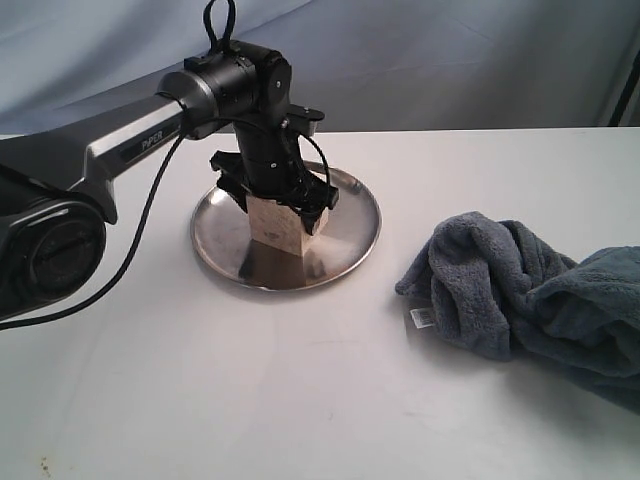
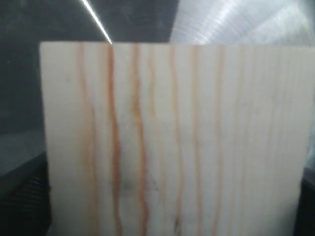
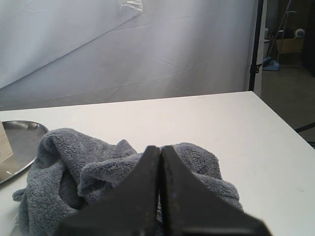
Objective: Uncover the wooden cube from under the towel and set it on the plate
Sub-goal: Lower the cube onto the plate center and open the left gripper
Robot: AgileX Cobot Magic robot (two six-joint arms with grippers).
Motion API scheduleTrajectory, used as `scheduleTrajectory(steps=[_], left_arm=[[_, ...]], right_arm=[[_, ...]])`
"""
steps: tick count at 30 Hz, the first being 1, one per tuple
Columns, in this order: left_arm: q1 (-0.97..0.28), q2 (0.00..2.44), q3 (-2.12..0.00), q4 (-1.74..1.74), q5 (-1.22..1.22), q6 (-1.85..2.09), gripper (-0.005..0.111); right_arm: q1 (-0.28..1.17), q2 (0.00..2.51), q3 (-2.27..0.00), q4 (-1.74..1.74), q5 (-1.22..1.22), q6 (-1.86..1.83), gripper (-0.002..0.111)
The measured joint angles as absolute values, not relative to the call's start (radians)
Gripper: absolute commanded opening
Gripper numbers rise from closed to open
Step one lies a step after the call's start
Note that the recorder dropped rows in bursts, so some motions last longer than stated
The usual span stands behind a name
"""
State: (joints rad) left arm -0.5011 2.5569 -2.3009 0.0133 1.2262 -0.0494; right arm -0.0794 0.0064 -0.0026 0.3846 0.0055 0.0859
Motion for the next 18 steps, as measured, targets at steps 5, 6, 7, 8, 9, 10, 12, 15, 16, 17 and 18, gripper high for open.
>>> scheduleTrajectory(steps=[5, 6, 7, 8, 9, 10, 12, 15, 16, 17, 18], left_arm=[[-0.501, 2.516, -2.301, 0.015, 1.226, -0.049, 0.091], [-0.501, 2.51, -2.301, 0.018, 1.226, -0.049, 0.091], [-0.501, 2.501, -2.301, 0.02, 1.226, -0.049, 0.091], [-0.501, 2.493, -2.301, 0.022, 1.226, -0.049, 0.091], [-0.501, 2.486, -2.301, 0.027, 1.226, -0.049, 0.091], [-0.501, 2.48, -2.301, 0.026, 1.226, -0.049, 0.091], [-0.501, 2.464, -2.301, 0.028, 1.226, -0.049, 0.091], [-0.501, 2.435, -2.301, 0.032, 1.226, -0.049, 0.085], [-0.501, 2.428, -2.301, 0.034, 1.226, -0.049, 0.081], [-0.501, 2.417, -2.301, 0.034, 1.226, -0.049, 0.072], [-0.501, 2.407, -2.301, 0.034, 1.226, -0.052, 0.066]], right_arm=[[-0.079, 0.006, -0.003, 0.385, 0.005, 0.086, 0.003], [-0.079, 0.006, -0.003, 0.385, 0.005, 0.086, 0.003], [-0.079, 0.006, -0.003, 0.385, 0.005, 0.086, 0.003], [-0.079, 0.006, -0.003, 0.385, 0.005, 0.086, 0.003], [-0.079, 0.006, -0.003, 0.385, 0.005, 0.086, 0.003], [-0.079, 0.006, -0.003, 0.385, 0.005, 0.086, 0.003], [-0.079, 0.006, -0.003, 0.385, 0.005, 0.086, 0.003], [-0.079, 0.006, -0.003, 0.385, 0.005, 0.086, 0.003], [-0.079, 0.006, -0.003, 0.385, 0.005, 0.086, 0.003], [-0.079, 0.006, -0.003, 0.385, 0.005, 0.086, 0.003], [-0.079, 0.006, -0.003, 0.385, 0.005, 0.086, 0.003]])
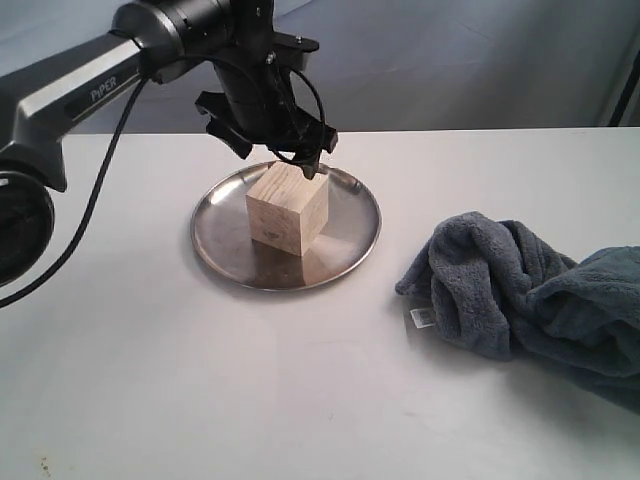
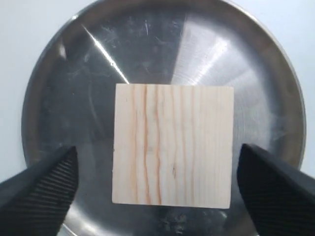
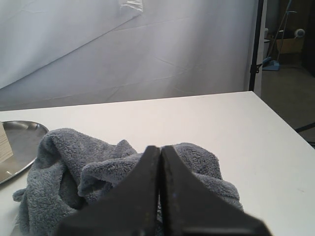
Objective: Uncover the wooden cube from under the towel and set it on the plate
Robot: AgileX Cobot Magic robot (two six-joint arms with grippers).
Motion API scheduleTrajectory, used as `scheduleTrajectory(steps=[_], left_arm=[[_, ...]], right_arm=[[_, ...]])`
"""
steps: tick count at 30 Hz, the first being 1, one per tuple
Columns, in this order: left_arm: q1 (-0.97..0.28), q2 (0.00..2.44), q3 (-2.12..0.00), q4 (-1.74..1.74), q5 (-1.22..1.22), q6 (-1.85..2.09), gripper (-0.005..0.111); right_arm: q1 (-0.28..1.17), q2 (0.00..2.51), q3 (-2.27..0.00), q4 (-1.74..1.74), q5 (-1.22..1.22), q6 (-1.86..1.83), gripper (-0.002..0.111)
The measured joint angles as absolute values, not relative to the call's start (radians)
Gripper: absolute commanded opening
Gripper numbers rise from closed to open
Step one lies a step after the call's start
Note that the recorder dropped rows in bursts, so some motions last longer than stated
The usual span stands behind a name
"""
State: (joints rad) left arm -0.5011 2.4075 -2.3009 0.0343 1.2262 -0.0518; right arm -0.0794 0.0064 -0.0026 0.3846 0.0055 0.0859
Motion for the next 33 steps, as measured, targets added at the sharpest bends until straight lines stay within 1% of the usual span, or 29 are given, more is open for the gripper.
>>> scheduleTrajectory(steps=[4, 5, 8, 9, 14, 19, 20, 25, 29, 31, 33], left_arm=[[-0.501, 2.371, -2.301, 0.034, 1.227, -0.061, 0.035], [-0.501, 2.361, -2.301, 0.034, 1.227, -0.063, 0.025], [-0.501, 2.328, -2.301, 0.034, 1.227, -0.065, 0.004], [-0.501, 2.317, -2.301, 0.034, 1.228, -0.065, -0.001], [-0.501, 2.264, -2.299, -0.018, 1.228, -0.067, 0.0], [-0.501, 2.197, -2.212, -0.087, 1.226, -0.037, 0.0], [-0.501, 2.179, -2.178, -0.088, 1.226, -0.032, 0.0], [-0.492, 2.044, -1.864, 0.0, 1.225, 0.0, 0.0], [-0.484, 1.937, -1.673, 0.0, 1.187, 0.015, 0.0], [-0.45, 1.902, -1.619, -0.019, 1.167, 0.012, 0.0], [-0.387, 1.875, -1.581, -0.045, 1.164, 0.01, 0.0]], right_arm=[[-0.079, 0.006, -0.003, 0.385, 0.005, 0.086, 0.003], [-0.079, 0.006, -0.003, 0.385, 0.005, 0.086, 0.003], [-0.079, 0.006, -0.003, 0.385, 0.005, 0.086, 0.003], [-0.079, 0.006, -0.003, 0.385, 0.005, 0.086, 0.003], [-0.079, 0.006, -0.003, 0.385, 0.005, 0.086, 0.003], [-0.079, 0.006, -0.003, 0.385, 0.005, 0.086, 0.003], [-0.079, 0.006, -0.003, 0.385, 0.005, 0.086, 0.003], [-0.079, 0.006, -0.003, 0.385, 0.005, 0.086, 0.003], [-0.079, 0.006, -0.003, 0.385, 0.005, 0.086, 0.003], [-0.079, 0.006, -0.003, 0.385, 0.005, 0.086, 0.003], [-0.079, 0.006, -0.003, 0.385, 0.005, 0.086, 0.003]])
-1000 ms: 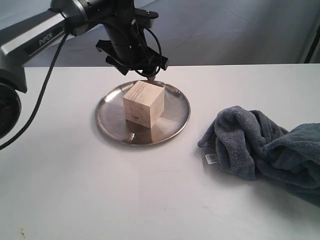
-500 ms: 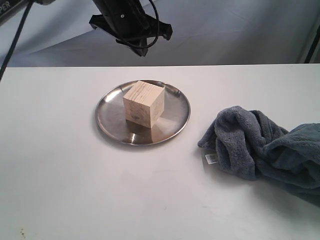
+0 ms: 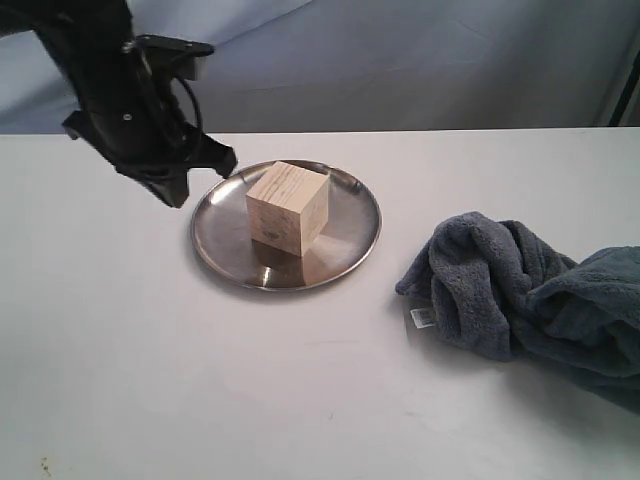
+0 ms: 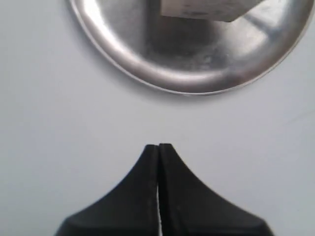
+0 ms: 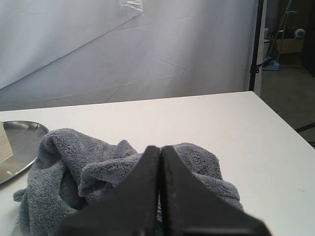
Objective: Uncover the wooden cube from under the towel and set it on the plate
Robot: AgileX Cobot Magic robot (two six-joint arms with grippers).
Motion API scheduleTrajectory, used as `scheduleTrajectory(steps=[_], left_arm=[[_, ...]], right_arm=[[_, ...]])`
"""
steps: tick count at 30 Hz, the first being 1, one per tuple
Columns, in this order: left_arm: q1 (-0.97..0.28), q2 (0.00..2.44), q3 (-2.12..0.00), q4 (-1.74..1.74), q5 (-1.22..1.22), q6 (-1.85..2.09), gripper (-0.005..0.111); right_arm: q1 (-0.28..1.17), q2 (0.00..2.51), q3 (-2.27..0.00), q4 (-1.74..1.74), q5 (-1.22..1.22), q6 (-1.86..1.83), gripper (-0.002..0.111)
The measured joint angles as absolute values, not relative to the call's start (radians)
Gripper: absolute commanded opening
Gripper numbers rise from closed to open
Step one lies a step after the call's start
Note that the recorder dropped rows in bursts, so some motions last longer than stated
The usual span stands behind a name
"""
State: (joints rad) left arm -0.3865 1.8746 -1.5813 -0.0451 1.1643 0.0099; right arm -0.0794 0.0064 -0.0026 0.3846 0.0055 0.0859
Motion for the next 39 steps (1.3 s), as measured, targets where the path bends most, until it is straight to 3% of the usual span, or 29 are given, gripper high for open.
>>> scheduleTrajectory(steps=[5, 18, 39], left_arm=[[-0.207, 1.792, -1.491, -0.071, 1.164, 0.008, 0.0], [0.063, 1.439, -1.046, -0.155, 0.944, 0.008, 0.0], [0.086, 0.532, -0.624, -0.222, 0.792, 0.145, 0.0]], right_arm=[[-0.079, 0.006, -0.003, 0.385, 0.005, 0.086, 0.003], [-0.079, 0.006, -0.003, 0.385, 0.005, 0.086, 0.003], [-0.079, 0.006, -0.003, 0.385, 0.005, 0.086, 0.003]])
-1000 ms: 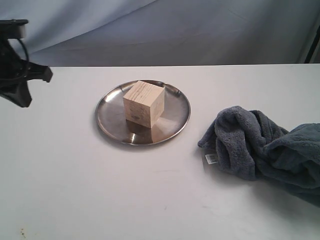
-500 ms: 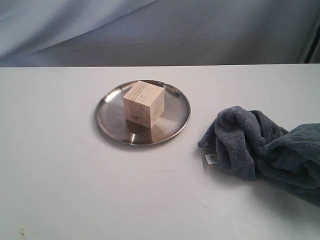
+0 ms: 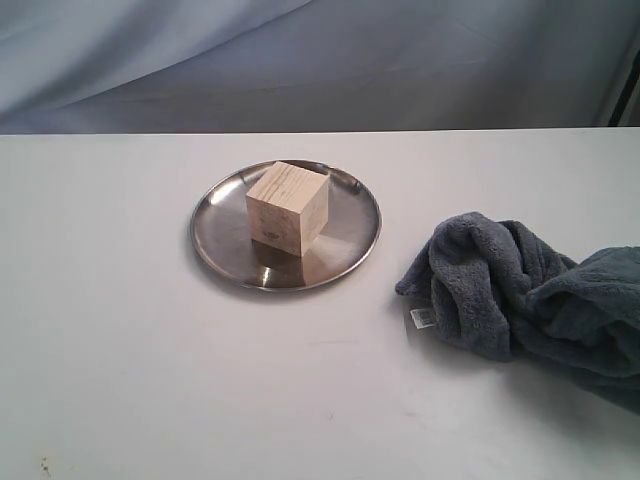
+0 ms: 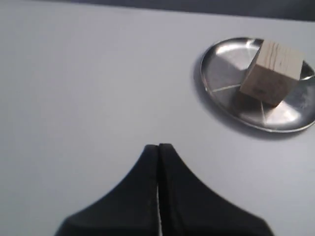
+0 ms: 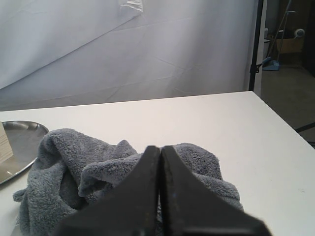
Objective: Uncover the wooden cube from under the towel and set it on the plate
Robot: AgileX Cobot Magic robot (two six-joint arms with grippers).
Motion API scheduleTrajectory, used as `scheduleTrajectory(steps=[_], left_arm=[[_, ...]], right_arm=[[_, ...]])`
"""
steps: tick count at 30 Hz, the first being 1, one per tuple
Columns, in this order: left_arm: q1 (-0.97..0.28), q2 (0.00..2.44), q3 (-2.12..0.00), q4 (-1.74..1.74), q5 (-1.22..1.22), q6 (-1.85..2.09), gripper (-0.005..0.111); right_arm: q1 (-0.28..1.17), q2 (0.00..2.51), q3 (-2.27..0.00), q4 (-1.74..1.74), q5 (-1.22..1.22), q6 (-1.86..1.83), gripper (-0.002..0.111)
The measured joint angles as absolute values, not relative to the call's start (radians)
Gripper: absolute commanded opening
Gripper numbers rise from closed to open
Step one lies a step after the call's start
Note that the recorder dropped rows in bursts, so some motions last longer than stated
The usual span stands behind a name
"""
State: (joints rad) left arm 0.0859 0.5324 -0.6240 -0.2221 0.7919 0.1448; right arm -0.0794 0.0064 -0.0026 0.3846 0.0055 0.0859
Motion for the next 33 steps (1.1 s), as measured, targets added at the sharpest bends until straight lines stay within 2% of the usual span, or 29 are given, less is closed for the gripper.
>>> scheduleTrajectory(steps=[11, 20, 23, 29, 33], left_arm=[[0.086, 0.025, -0.512, -0.222, 0.615, 0.153, 0.0], [0.086, 0.005, -0.525, -0.222, 0.558, 0.157, 0.0], [0.086, 0.003, -0.503, -0.222, 0.468, 0.157, 0.0], [0.086, 0.001, -0.283, -0.222, 0.142, 0.157, 0.0], [0.086, 0.003, -0.058, -0.222, -0.103, 0.157, 0.0]], right_arm=[[-0.079, 0.006, -0.003, 0.385, 0.005, 0.086, 0.003], [-0.079, 0.006, -0.003, 0.385, 0.005, 0.086, 0.003], [-0.079, 0.006, -0.003, 0.385, 0.005, 0.086, 0.003], [-0.079, 0.006, -0.003, 0.385, 0.005, 0.086, 0.003], [-0.079, 0.006, -0.003, 0.385, 0.005, 0.086, 0.003]])
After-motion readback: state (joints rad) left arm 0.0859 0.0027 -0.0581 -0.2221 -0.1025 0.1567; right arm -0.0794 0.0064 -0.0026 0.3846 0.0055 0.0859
